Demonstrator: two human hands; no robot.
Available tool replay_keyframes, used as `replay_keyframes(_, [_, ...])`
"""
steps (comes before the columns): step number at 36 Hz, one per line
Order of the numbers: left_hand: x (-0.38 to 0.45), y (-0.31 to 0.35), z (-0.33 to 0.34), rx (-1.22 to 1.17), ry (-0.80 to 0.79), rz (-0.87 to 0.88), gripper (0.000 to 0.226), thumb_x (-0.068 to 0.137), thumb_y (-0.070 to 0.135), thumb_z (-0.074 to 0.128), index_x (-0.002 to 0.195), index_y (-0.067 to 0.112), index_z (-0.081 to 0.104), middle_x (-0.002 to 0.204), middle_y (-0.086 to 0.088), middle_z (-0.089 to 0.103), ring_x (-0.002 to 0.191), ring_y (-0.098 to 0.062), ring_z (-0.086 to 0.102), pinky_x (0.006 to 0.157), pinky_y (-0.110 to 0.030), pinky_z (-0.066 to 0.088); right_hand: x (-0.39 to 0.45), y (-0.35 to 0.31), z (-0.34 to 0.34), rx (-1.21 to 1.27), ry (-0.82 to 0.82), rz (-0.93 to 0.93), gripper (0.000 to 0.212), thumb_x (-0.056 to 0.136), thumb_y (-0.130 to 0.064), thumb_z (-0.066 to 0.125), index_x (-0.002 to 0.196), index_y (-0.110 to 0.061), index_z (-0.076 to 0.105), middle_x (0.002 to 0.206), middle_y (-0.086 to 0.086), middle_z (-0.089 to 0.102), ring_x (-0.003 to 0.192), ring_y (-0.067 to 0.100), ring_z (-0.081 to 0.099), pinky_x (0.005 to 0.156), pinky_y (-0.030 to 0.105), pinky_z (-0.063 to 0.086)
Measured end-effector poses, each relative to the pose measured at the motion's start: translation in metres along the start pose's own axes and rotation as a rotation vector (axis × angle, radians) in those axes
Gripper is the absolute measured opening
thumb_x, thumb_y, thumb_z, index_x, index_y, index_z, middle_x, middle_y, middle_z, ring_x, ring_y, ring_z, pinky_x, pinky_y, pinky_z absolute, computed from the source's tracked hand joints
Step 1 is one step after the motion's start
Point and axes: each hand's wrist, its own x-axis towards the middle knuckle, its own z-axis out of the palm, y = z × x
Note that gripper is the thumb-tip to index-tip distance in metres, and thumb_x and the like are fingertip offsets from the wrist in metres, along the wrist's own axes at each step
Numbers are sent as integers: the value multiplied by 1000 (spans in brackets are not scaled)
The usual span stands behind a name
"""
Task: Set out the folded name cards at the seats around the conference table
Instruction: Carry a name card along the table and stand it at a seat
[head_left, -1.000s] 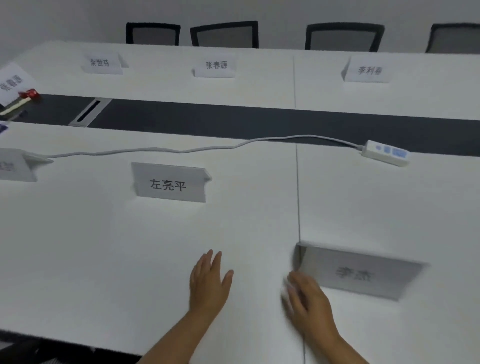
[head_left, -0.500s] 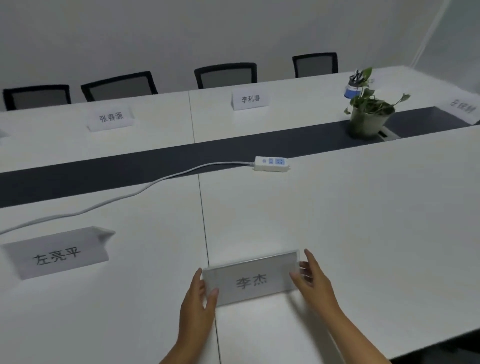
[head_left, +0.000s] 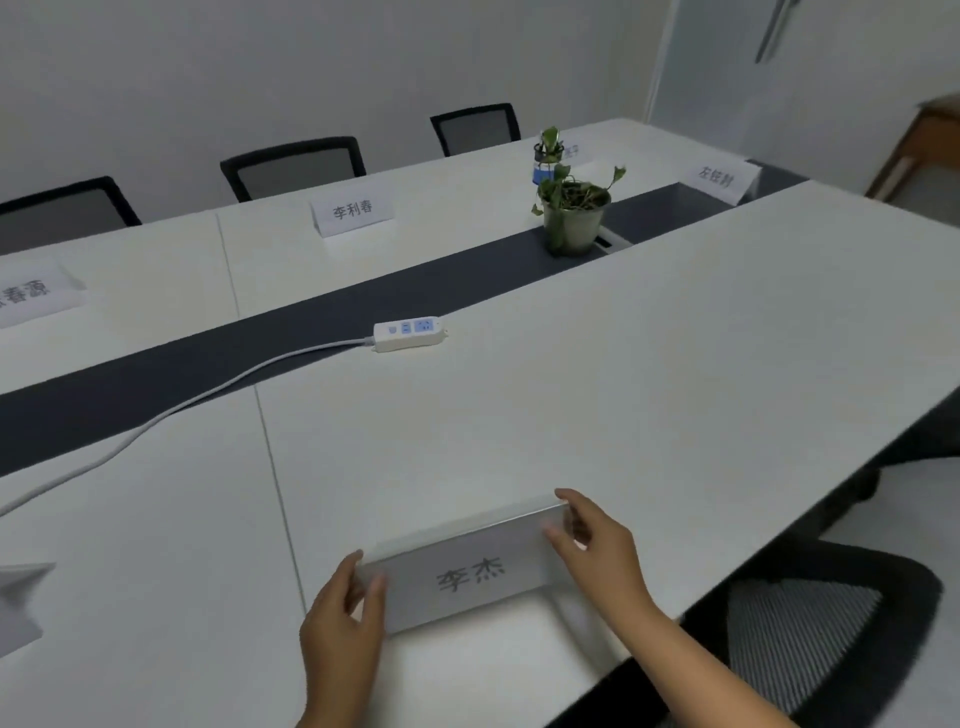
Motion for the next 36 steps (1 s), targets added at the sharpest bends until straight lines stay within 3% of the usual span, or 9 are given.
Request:
replay_keyframes(2, [-12, 17, 14, -5, -61, 43, 33, 80, 3, 60, 113, 6, 58, 100, -20, 62, 88, -22, 57, 77, -10, 39, -4, 1, -27, -2, 54, 5, 35, 78, 0, 62, 111, -9, 58, 81, 5, 56, 76, 18, 53, 65, -4, 36])
replay_keyframes(5, [-31, 42, 40, -33, -119, 74, 34, 81, 5, 60, 114, 7, 57, 98, -9, 60, 88, -18, 55, 83, -26, 37, -11, 4, -70, 18, 116, 5, 36, 78, 0, 63, 113, -9, 58, 86, 7, 57, 78, 15, 52, 65, -6, 36])
replay_keyframes(10, [-69, 77, 100, -87, -128, 95, 32, 80, 6, 62, 111, 10, 58, 95, -6, 60, 86, -17, 57, 72, -15, 37, -21, 32, -145, 88, 195, 6, 36, 78, -1, 62, 113, -9, 58, 89, 1, 57, 79, -7, 49, 65, -9, 35])
replay_keyframes(17, [-120, 143, 230, -130, -82, 63, 34, 80, 7, 61, 113, 11, 57, 107, -9, 62, 94, -20, 56, 86, -28, 38, 7, 99, -268, 162, 241, 32, 36, 79, 0, 61, 114, -8, 58, 102, 2, 56, 93, 11, 53, 72, -1, 37])
replay_keyframes(20, [-132, 170, 272, -139, -24, 55, 35, 82, 7, 59, 116, 11, 54, 114, -8, 60, 99, -18, 55, 90, -29, 39, 27, 115, -308, 165, 233, -13, 32, 80, 1, 60, 111, -7, 59, 94, 0, 57, 83, 0, 53, 70, -6, 38])
replay_keyframes(25, [-144, 199, 314, -97, 48, 37, 35, 82, 9, 59, 117, 11, 54, 114, -7, 60, 98, -17, 54, 89, -29, 39, 65, 136, -344, 228, 189, -44, 35, 82, -1, 58, 114, -15, 55, 92, -22, 50, 87, -13, 47, 80, 0, 36])
replay_keyframes(27, [-140, 201, 324, -75, 75, 32, 35, 82, 9, 59, 116, 11, 54, 114, -8, 60, 97, -17, 54, 89, -29, 38, 83, 144, -349, 194, 142, -49, 35, 81, -1, 59, 113, -16, 56, 88, -18, 53, 85, -10, 49, 75, 0, 38])
replay_keyframes(30, [-126, 202, 338, -27, 114, 22, 34, 82, 8, 59, 116, 10, 55, 114, -10, 61, 95, -17, 54, 87, -29, 38, 113, 149, -349, 143, 75, -33, 32, 81, -2, 59, 111, -13, 59, 90, -2, 56, 83, 6, 54, 80, 15, 42])
replay_keyframes(36, [-79, 211, 379, -36, 135, -20, 35, 84, 12, 57, 119, 11, 52, 107, -3, 58, 94, -15, 52, 84, -26, 36, 186, 150, -349, 51, -21, -47, 31, 83, -1, 56, 114, -6, 56, 87, 2, 55, 86, 16, 52, 67, -3, 36])
